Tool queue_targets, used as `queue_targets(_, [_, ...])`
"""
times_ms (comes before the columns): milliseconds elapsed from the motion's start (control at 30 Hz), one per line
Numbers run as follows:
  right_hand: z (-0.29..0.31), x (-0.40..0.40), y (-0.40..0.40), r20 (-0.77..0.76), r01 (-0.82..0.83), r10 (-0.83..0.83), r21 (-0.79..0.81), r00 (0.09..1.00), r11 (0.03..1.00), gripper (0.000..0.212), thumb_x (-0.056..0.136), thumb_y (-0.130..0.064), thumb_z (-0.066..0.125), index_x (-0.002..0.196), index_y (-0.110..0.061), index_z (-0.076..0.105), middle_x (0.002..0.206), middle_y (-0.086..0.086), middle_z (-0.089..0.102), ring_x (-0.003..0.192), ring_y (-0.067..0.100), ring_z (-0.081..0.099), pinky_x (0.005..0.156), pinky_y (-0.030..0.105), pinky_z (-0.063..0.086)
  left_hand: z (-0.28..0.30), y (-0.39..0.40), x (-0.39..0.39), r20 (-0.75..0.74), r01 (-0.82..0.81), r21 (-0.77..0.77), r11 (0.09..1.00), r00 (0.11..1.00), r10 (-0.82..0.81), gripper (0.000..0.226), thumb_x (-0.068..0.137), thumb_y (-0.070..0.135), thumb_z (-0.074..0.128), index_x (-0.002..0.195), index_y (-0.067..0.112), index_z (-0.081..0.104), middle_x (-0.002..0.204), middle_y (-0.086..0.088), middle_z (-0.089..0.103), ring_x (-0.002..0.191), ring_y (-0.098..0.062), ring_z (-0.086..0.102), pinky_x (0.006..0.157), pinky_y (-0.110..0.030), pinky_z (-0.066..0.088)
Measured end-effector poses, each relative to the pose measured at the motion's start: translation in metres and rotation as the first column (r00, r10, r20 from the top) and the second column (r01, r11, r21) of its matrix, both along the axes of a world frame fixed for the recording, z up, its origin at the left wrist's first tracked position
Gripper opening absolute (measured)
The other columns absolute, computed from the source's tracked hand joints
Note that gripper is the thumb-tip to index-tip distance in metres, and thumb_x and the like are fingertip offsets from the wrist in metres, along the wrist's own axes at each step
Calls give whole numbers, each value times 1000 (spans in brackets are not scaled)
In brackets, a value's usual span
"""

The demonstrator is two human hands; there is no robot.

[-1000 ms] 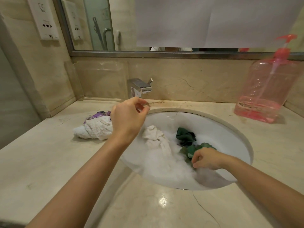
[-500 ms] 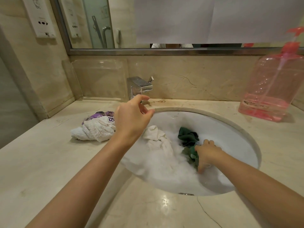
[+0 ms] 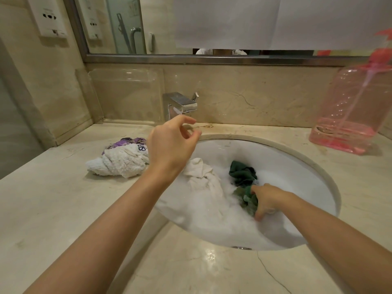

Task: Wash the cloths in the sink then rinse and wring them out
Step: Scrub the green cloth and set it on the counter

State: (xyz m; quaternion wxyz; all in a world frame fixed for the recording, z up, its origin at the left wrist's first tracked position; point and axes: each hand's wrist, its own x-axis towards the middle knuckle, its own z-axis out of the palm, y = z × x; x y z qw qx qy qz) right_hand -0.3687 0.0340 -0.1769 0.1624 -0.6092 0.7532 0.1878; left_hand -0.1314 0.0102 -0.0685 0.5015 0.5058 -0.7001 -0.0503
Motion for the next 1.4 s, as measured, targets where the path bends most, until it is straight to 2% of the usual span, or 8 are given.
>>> queue_targets(200, [1, 0, -4, 145, 83, -60, -161, 988, 984, 16, 86, -9, 58, 103, -9, 58, 101, 7, 54, 78, 20, 47, 55, 23, 36, -10, -9, -4, 266, 47, 320, 946, 954, -137, 31, 84, 46, 68, 108, 26, 67, 79, 13, 60, 82, -11, 59, 74, -28, 47])
queue_targets(333, [21, 4, 1, 585, 262, -55, -275, 809, 925, 10, 88, -12, 65, 87, -15, 56, 80, 2, 53, 66, 14, 46, 52, 21, 35, -28, -17, -13, 537, -24, 716, 698, 658, -527, 68, 85, 44, 68, 140, 14, 43, 135, -5, 52, 111, -21, 54, 89, -29, 44])
queue_targets(467, [41, 23, 13, 837, 389, 64, -318, 543, 865, 11, 91, -19, 65, 98, -11, 64, 92, 13, 67, 83, 23, 63, 75, 37, 53, -48, -19, -25, 278, 180, 846, 501, 653, -704, 89, 80, 44, 74, 151, 17, 26, 153, -1, 34, 138, -22, 35, 110, -31, 34])
queue_targets(567, [47, 34, 15, 877, 453, 116, -349, 466, 820, 12, 89, -27, 66, 96, -18, 66, 95, 10, 69, 91, 24, 66, 80, 37, 55, -58, -21, -31, -127, 516, 766, 384, 707, -696, 46, 89, 30, 67, 131, 14, 54, 130, -2, 60, 123, -19, 54, 106, -33, 42])
queue_targets(800, [52, 28, 12, 791, 321, 0, -249, 612, 914, 42, 77, -57, 67, 94, -18, 66, 86, -3, 69, 81, 14, 66, 69, 23, 53, -63, -21, -35, -205, 593, 561, 577, 775, -598, 23, 102, 29, 43, 117, 23, 59, 108, 4, 64, 98, -10, 62, 87, -27, 53])
queue_targets(1100, [59, 19, 15, 978, 569, 176, -210, 115, 795, 27, 94, -33, 54, 108, -11, 60, 102, 9, 69, 95, 25, 69, 78, 35, 59, -65, -20, -32, -267, 585, 617, 527, 785, -559, 45, 89, 53, 55, 122, 24, 53, 107, 0, 67, 90, -14, 67, 71, -22, 55])
queue_targets(1267, [60, 21, 12, 899, 737, 268, -438, 346, 515, 23, 94, -37, 58, 90, -18, 69, 92, 5, 71, 96, 28, 66, 96, 52, 49, -61, -16, -38, -323, 559, 501, 661, 829, -456, 13, 93, 27, 60, 82, 23, 65, 72, 4, 65, 57, 0, 59, 56, -16, 45])
queue_targets(1400, [62, 36, 16, 860, 746, 284, -509, 423, 429, 40, 89, -43, 62, 83, -4, 69, 83, 23, 65, 83, 39, 63, 92, 55, 49, -55, -5, -49, -468, 601, 441, 667, 787, -401, 28, 88, 37, 45, 73, 15, 54, 87, -16, 64, 87, -30, 60, 82, -42, 46])
